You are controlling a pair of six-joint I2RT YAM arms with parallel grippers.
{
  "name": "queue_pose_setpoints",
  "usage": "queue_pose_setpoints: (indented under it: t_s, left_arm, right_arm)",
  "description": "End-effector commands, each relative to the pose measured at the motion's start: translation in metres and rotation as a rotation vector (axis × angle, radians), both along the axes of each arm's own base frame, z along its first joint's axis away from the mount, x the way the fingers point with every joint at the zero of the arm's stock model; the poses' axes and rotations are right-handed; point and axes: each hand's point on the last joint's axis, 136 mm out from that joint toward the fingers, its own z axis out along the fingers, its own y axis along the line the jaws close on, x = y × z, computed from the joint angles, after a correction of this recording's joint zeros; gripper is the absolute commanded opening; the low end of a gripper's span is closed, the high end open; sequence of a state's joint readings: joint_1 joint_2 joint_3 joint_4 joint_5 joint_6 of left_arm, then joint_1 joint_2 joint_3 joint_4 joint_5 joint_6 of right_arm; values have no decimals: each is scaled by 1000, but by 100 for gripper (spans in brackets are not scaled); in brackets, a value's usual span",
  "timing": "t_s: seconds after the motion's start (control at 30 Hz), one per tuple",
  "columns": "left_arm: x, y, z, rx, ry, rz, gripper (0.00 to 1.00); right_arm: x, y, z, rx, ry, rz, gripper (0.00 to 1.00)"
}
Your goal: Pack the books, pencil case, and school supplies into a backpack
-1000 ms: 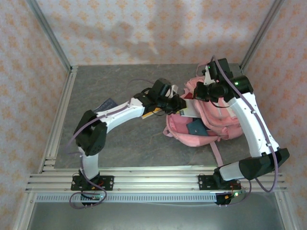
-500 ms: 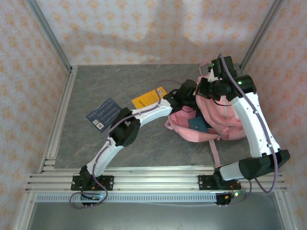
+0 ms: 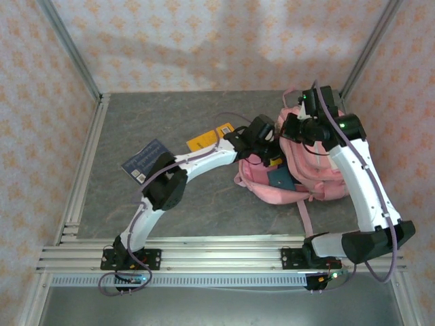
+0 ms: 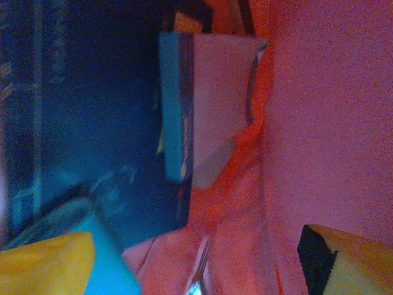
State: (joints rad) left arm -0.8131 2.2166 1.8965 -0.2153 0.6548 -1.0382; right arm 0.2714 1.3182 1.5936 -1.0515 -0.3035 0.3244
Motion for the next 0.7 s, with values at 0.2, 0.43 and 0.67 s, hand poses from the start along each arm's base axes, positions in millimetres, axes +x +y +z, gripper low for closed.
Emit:
queue_pose_setpoints:
  t_s: [0.2,0.43,0.67]
  left_arm:
    - [-21,104,53,147,-155,-40,83]
    - [7,220,32,326,-124,149,80]
    - [79,314,-6,643,-139,342,81]
  right_arm:
    - [0,-5,-10,-8,-62,-5,0]
    - [-22,8,-91,-83,119,118,0]
    - [-21,10,-114,-279,180,119,56]
